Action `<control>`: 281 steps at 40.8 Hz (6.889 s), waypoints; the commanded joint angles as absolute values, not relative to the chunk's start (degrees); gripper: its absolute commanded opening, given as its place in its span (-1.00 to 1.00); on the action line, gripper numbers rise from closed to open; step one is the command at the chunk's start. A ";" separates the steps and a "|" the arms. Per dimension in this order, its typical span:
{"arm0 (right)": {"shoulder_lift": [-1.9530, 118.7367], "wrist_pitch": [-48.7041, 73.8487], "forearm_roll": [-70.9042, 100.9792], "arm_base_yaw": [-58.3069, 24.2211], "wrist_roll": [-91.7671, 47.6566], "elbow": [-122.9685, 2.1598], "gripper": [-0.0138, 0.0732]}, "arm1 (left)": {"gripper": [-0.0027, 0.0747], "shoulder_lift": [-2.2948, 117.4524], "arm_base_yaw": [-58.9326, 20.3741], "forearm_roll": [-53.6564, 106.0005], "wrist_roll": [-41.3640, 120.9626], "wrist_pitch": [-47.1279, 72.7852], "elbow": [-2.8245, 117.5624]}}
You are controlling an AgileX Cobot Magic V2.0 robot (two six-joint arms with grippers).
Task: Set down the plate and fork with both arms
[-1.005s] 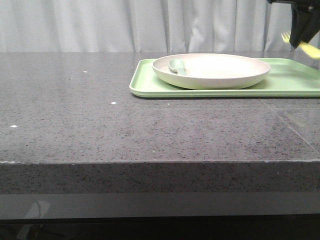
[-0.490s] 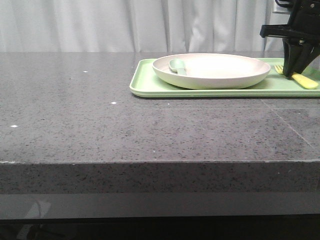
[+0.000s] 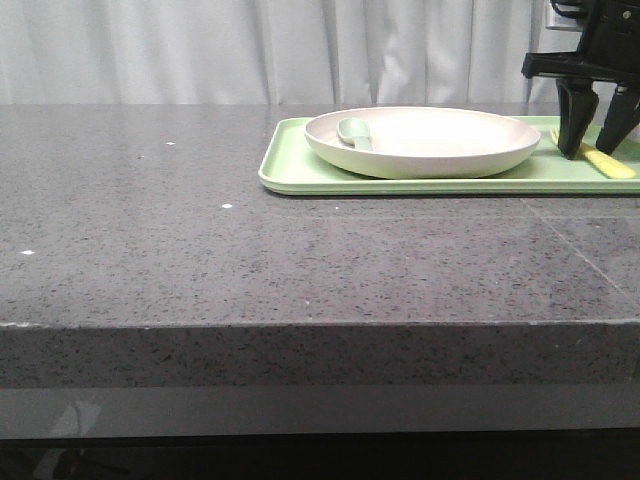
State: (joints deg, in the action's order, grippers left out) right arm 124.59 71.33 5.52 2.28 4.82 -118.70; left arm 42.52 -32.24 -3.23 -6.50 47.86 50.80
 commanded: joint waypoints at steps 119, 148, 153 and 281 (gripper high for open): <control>28.57 59.73 2.29 -8.42 1.51 -57.99 -0.84 | -0.98 24.50 -17.25 -10.70 -6.48 25.39 33.89; 28.57 59.66 2.29 -8.42 1.51 -57.99 -0.84 | -0.98 -1.70 -9.33 -1.61 -6.48 4.08 -0.37; 28.57 59.79 2.29 -8.42 1.51 -57.99 -0.84 | -0.98 -1.71 -9.33 0.00 -6.83 4.10 -0.60; -1.61 -2.71 1.45 -1.58 1.75 1.26 -0.84 | -0.98 -1.64 -5.35 0.98 -6.83 1.61 -0.60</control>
